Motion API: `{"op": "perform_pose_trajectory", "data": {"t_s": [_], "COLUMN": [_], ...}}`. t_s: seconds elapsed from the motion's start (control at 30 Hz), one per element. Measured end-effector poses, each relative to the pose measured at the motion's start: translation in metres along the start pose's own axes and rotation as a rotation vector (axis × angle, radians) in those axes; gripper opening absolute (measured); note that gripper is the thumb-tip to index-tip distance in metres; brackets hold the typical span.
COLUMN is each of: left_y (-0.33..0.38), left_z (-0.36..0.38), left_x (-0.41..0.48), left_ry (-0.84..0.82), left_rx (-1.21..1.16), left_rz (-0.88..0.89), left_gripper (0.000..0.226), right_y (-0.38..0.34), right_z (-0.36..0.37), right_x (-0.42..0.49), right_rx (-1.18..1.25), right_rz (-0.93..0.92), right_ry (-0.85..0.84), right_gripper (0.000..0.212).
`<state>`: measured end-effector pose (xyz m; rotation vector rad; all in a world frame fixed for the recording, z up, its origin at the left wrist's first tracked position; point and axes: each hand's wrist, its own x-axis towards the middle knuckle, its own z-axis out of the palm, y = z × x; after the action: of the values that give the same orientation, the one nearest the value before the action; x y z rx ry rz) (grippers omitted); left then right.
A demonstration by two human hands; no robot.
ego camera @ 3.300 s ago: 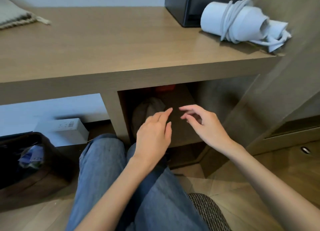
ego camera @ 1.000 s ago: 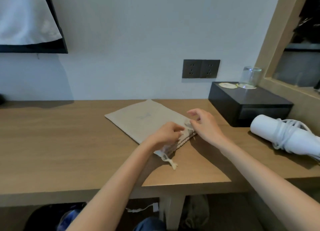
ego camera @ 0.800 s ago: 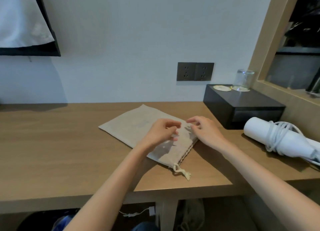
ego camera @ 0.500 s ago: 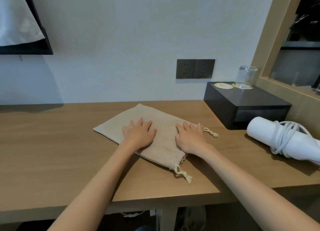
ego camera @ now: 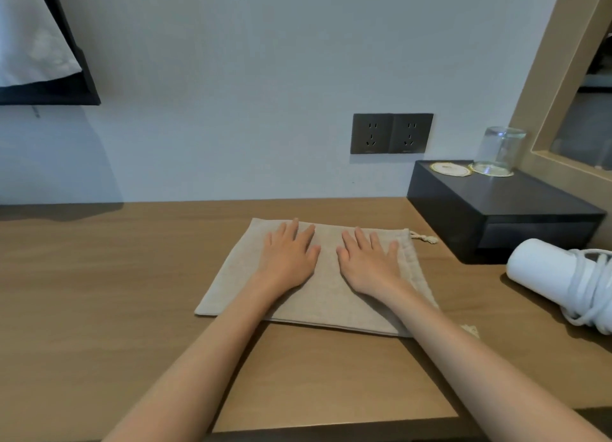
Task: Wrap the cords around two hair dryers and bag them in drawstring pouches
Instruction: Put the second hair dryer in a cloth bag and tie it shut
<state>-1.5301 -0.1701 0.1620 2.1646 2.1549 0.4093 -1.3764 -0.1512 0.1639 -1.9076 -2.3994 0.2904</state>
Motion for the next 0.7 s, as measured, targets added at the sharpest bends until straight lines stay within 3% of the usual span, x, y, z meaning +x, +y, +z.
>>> {"op": "perform_pose_trajectory", "data": {"t_s": [0.07,0.2,0.4,0.53,0.7], "left_y": [-0.014,-0.041,-0.041,-0.036,-0.007], "left_z": [0.002,0.001,-0.001,-0.012,-0.020], "left_x": [0.006,0.013,0.007,-0.007,-0.041], "left_ry": [-0.062,-0.032,-0.006,0.128,0.176], "left_rx": [-0.042,-0.009,0.027,0.254,-0.046], "left_rz": [-0.077,-0.160,-0.170,-0.139,-0.063], "left_gripper": [0.054,0.054,0.053,0.043,0.039], "right_y": [0.003,0.004,0.019,0.035,0.036], "right_z": [0.003,0.005,-0.020,-0.034,-0.020], "right_x": [0.001,0.001,-0.013,-0.034,-0.045], "right_rx": [0.004,0.005,0.113,-0.123,0.067], "right_rz": [-0.008,-0.025,-0.163,-0.101,-0.067], "right_ry": [0.041,0.062,0.051,-0.050,-0.079], "right_gripper": [0.054,0.054,0.048,0.047,0.049]}}
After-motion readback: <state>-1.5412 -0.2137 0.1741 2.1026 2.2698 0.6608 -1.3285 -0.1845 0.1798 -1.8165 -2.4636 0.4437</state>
